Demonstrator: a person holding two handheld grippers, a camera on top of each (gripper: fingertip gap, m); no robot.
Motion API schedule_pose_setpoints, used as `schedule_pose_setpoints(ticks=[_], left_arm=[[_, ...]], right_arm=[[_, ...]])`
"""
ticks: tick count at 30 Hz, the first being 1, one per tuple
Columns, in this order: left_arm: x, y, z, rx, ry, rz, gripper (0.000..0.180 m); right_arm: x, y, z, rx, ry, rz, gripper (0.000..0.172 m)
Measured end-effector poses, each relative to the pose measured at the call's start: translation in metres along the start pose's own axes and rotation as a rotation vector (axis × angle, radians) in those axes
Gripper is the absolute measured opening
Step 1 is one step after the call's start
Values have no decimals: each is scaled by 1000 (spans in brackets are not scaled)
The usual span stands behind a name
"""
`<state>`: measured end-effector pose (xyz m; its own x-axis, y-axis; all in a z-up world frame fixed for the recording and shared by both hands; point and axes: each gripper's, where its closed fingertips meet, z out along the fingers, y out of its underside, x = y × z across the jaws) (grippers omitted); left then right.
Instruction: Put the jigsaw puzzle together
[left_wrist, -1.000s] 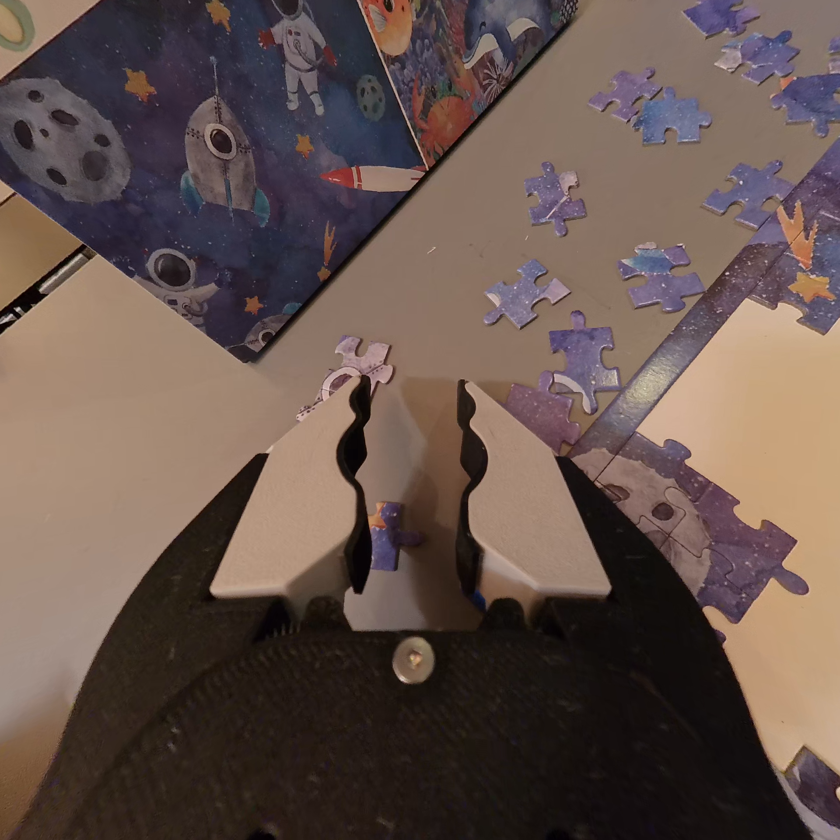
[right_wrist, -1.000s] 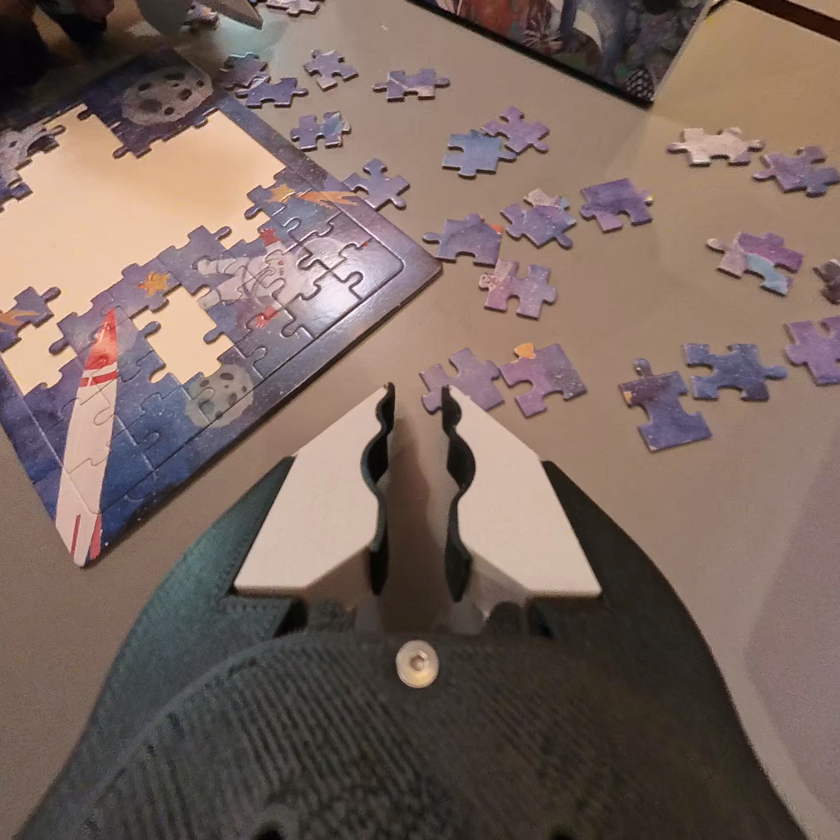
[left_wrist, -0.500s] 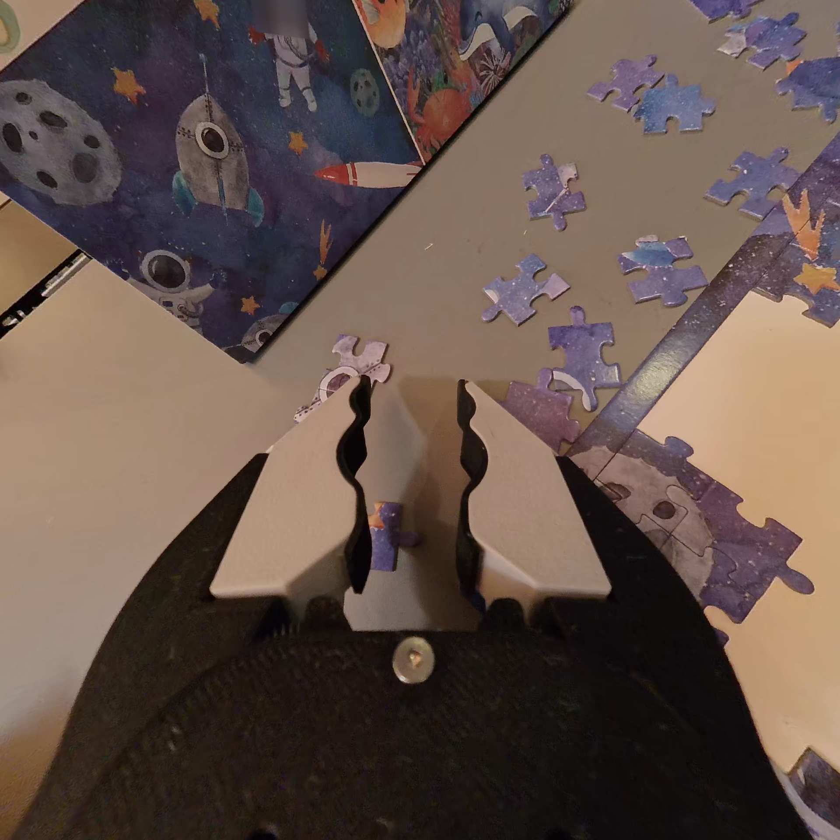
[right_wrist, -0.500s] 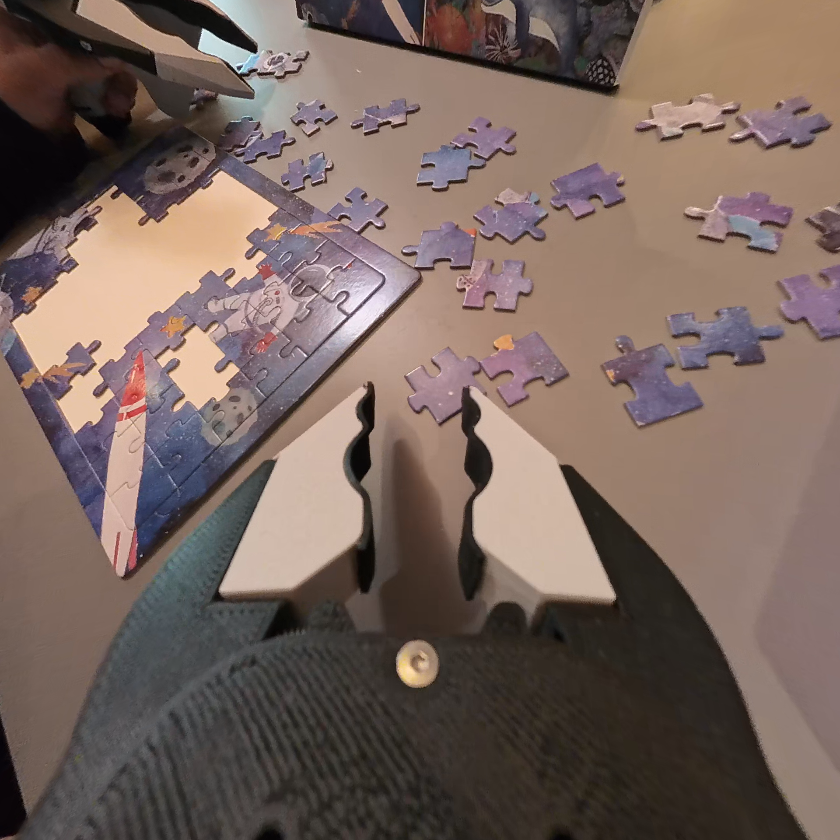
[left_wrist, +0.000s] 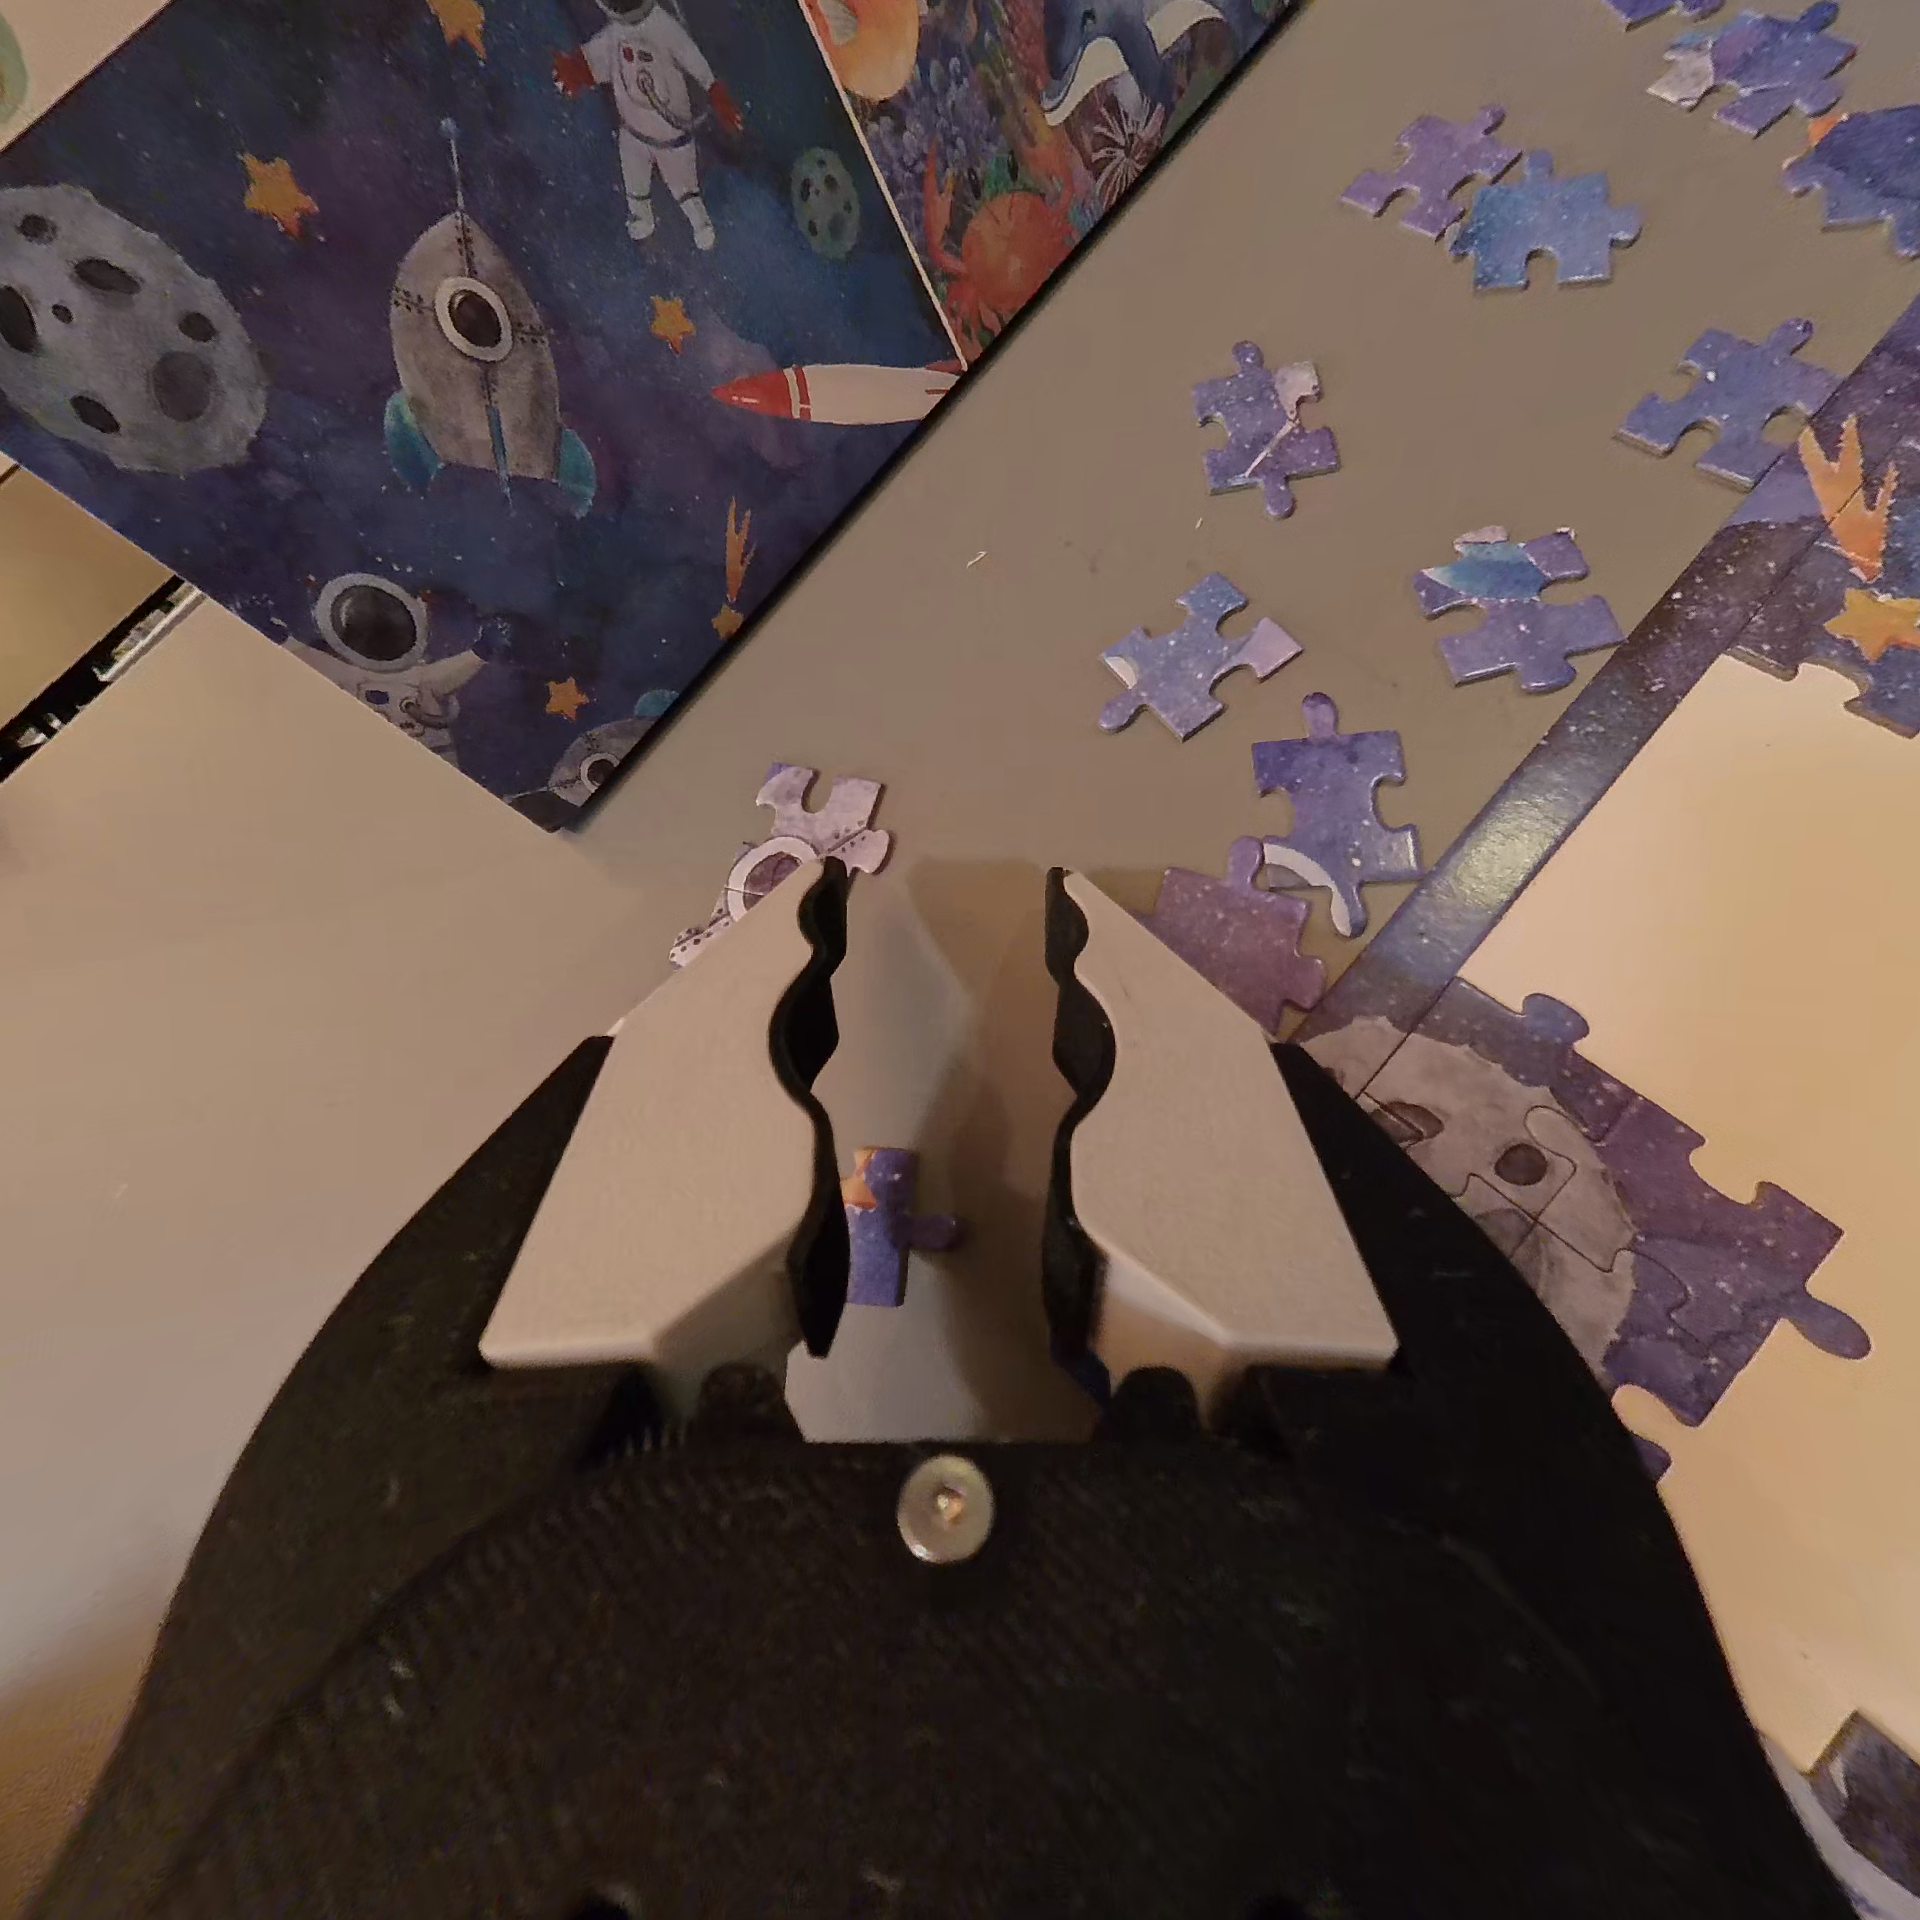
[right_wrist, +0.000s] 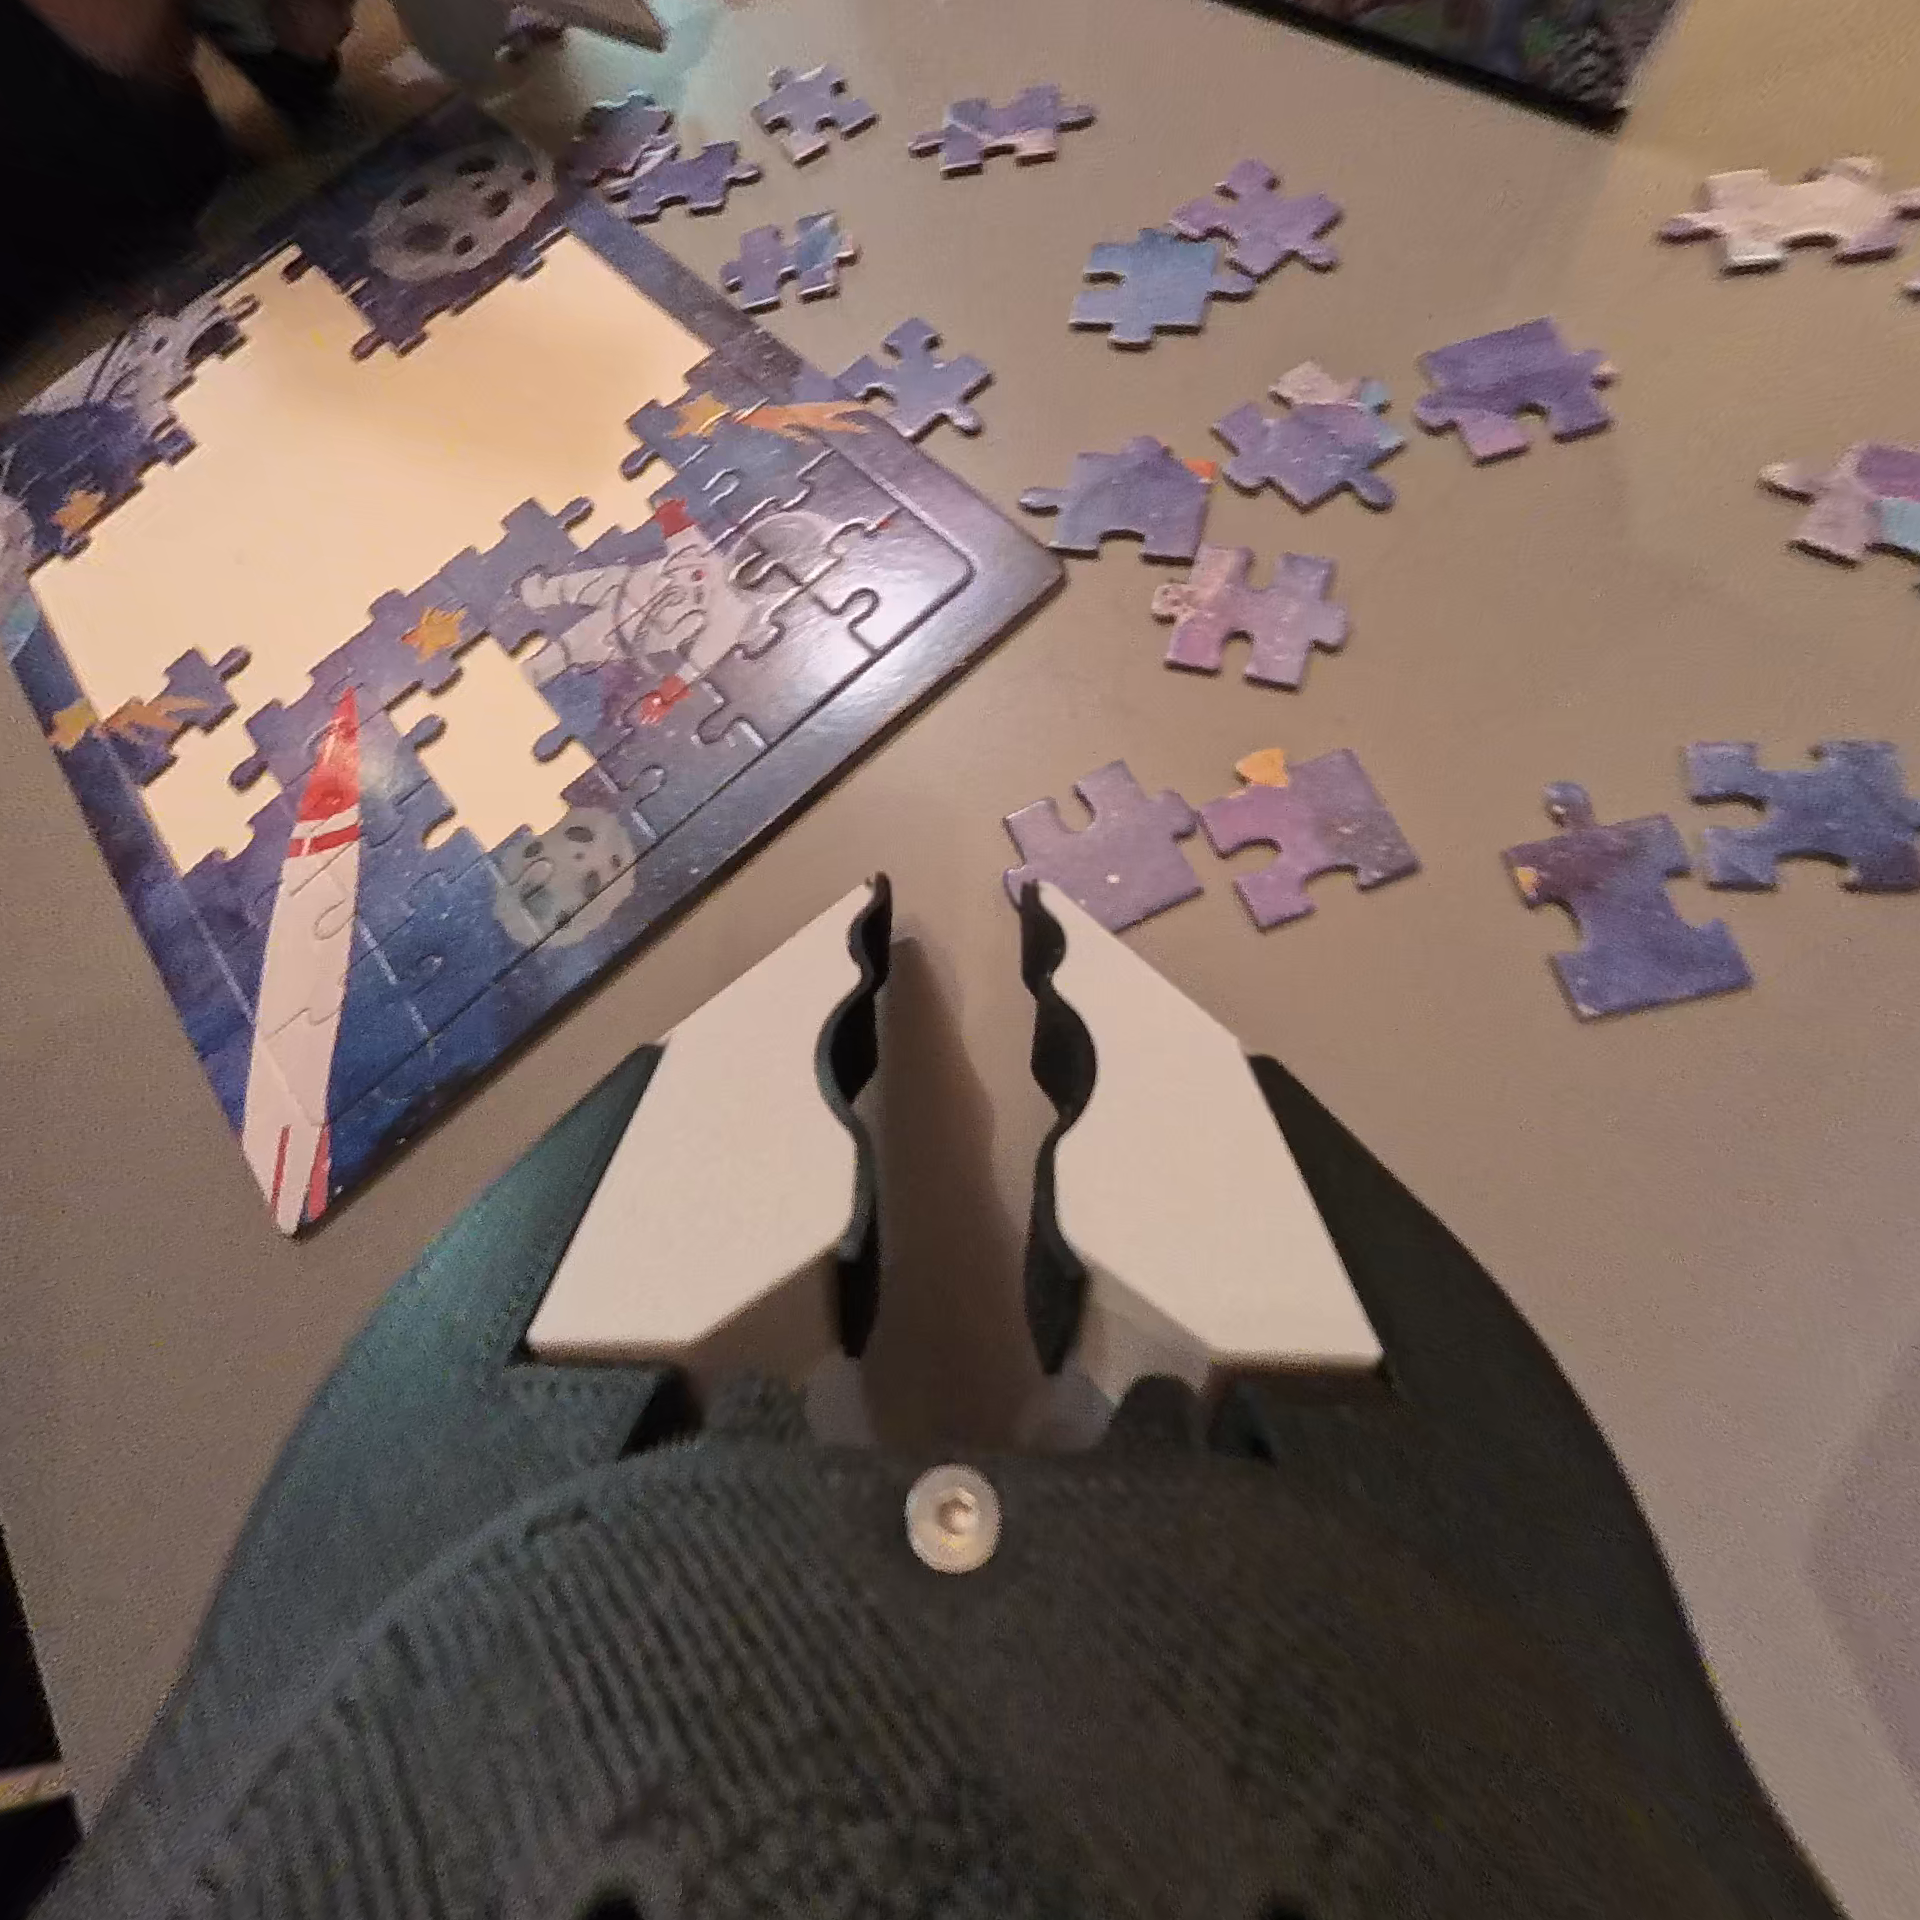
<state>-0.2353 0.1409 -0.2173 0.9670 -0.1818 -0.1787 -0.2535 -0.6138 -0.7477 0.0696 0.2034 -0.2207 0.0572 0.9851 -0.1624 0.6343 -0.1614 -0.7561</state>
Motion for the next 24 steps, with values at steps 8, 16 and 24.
schedule_pose_setpoints(ticks=[8,16,24], left_arm=[[0,1,0,-5,-3,7,38],[1,1,1,-9,-6,14,38],[1,1,1,-7,-7,14,38]], right_arm=[[4,-7,1,29,70,-41,35],[13,-2,7,-19,153,-59,69],[-15,-1,3,-5,-46,-84,20]])
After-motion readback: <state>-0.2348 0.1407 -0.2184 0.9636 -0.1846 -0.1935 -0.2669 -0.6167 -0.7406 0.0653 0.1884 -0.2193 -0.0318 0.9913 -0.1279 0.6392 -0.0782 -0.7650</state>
